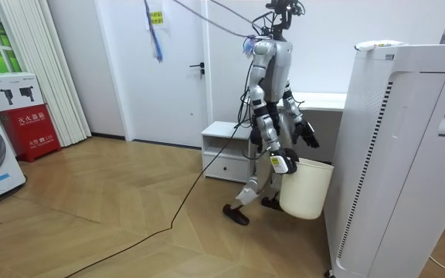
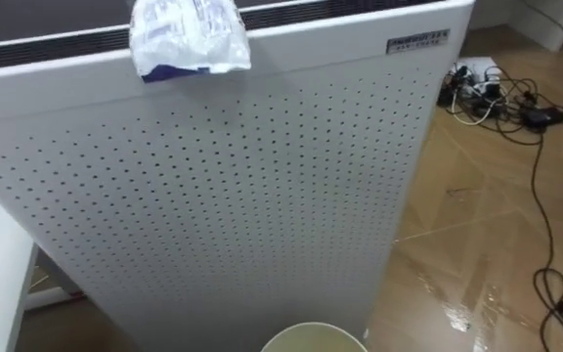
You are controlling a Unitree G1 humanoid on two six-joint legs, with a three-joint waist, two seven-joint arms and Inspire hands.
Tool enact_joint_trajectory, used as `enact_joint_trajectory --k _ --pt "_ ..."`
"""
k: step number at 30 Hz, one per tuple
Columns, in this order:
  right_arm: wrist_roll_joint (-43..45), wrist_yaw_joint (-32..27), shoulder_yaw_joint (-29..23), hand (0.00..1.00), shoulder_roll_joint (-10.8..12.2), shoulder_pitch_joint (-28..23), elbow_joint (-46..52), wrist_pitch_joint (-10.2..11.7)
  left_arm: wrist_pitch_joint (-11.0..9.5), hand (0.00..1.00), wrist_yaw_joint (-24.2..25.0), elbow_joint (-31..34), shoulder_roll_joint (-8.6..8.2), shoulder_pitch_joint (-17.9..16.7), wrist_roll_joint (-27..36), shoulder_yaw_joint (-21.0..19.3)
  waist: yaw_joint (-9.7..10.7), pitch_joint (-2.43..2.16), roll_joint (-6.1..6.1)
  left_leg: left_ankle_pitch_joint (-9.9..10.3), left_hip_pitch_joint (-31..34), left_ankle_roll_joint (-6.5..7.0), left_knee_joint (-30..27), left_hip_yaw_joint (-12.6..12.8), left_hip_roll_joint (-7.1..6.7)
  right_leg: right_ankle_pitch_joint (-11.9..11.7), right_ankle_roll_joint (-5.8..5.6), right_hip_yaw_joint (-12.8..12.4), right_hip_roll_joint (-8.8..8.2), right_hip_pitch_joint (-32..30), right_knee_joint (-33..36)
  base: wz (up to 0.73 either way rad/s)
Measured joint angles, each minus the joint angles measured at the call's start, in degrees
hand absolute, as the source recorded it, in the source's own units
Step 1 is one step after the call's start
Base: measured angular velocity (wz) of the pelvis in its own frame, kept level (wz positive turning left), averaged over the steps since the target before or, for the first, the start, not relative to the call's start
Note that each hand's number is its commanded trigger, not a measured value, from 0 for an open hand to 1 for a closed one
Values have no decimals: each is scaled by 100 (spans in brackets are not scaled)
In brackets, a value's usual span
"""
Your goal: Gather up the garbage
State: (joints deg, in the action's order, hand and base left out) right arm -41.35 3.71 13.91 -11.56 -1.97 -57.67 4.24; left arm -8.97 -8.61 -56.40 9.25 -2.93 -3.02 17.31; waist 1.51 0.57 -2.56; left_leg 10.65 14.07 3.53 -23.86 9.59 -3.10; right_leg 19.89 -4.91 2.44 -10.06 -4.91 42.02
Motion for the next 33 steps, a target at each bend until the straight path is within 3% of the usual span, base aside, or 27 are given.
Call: enact_joint_trajectory --k 2,3,4,5,6,7,8,9,10,13,16,21,27,29,33 --pt "-55 -6 -13 100 -25 -74 0 6 -4 0 -122 103 -207 -24 -11 -20 -21 -2 86 94 -141 73 25 -125 -29 -409 0 -5 40 -124 458 33" --pt "-80 -8 -22 100 -9 -110 -4 33 -17 0 -206 230 -273 -34 -111 -37 -47 9 139 145 -206 99 75 -295 -18 -400 -6 -10 116 -211 490 8" --pt "-82 13 -22 100 37 -94 8 41 -27 0 -338 358 -315 -38 -174 -174 -91 33 149 146 -233 97 126 -423 14 -132 56 -21 234 -406 275 5" --pt "-83 27 -22 100 55 -96 14 61 -34 0 -401 411 -319 -31 -177 -250 -97 45 168 146 -240 92 132 -473 48 -7 104 -20 311 -510 99 15" --pt "-109 48 -22 100 73 -137 12 96 -50 0 -545 575 -289 -45 -174 -396 -65 53 152 138 -257 78 140 -576 48 60 110 40 381 -651 -461 29" --pt "-99 50 -22 100 73 -171 12 118 -98 0 -740 784 -218 -58 -176 -525 -62 56 91 156 -263 52 93 -591 18 -94 130 51 383 -777 -1201 29" --pt "-78 46 -28 100 60 -172 10 123 -120 0 -834 895 -185 -67 -189 -611 -63 65 89 185 -257 18 52 -631 17 -438 343 93 395 -824 -1315 24" --pt "-3 11 -50 100 69 -217 5 127 -164 0 -1031 1210 -96 -143 -265 -746 -61 17 103 209 -265 -31 47 -703 51 -467 385 113 449 -769 -1489 8" --pt "177 -8 -111 100 71 -201 -4 127 -259 0 -1277 1522 -82 -163 -424 -891 -129 16 121 229 -261 -75 59 -722 79 -515 432 173 525 -691 -1607 10" --pt "497 -30 -184 100 39 -171 -33 129 -552 0 -1606 2018 -35 -132 -869 -1099 -221 31 49 186 -350 -144 220 -763 147 -549 481 242 597 -599 -1753 5" --pt "633 16 -240 100 17 -157 -65 197 -567 0 -1714 2585 -19 -147 -1186 -1101 -179 33 24 165 -386 -180 273 -875 158 -596 523 353 669 -446 -1965 10" --pt "642 18 -287 100 60 -110 -231 237 -566 0 -1852 2869 -39 -182 -1163 -1074 -209 60 -60 163 -359 -229 298 -1001 235 -656 566 426 735 -368 -2150 11" --pt "662 14 -299 100 63 -138 -239 344 -566 0 -2130 3115 -33 -182 -1164 -1000 -159 85 -52 178 -265 -295 211 -1178 265 -705 623 562 825 -289 -2302 11" --pt "666 8 -299 100 73 -124 -247 359 -560 0 -2242 3376 42 -183 -1169 -943 -164 114 -57 164 -236 -319 214 -1204 290 -741 645 569 831 -295 -2358 7" --pt "699 2 -292 100 90 -70 -258 382 -560 0 -2487 3838 458 -221 -1621 -793 -197 134 -35 121 -85 -383 215 -1272 335 -832 693 628 906 -394 -2490 8"
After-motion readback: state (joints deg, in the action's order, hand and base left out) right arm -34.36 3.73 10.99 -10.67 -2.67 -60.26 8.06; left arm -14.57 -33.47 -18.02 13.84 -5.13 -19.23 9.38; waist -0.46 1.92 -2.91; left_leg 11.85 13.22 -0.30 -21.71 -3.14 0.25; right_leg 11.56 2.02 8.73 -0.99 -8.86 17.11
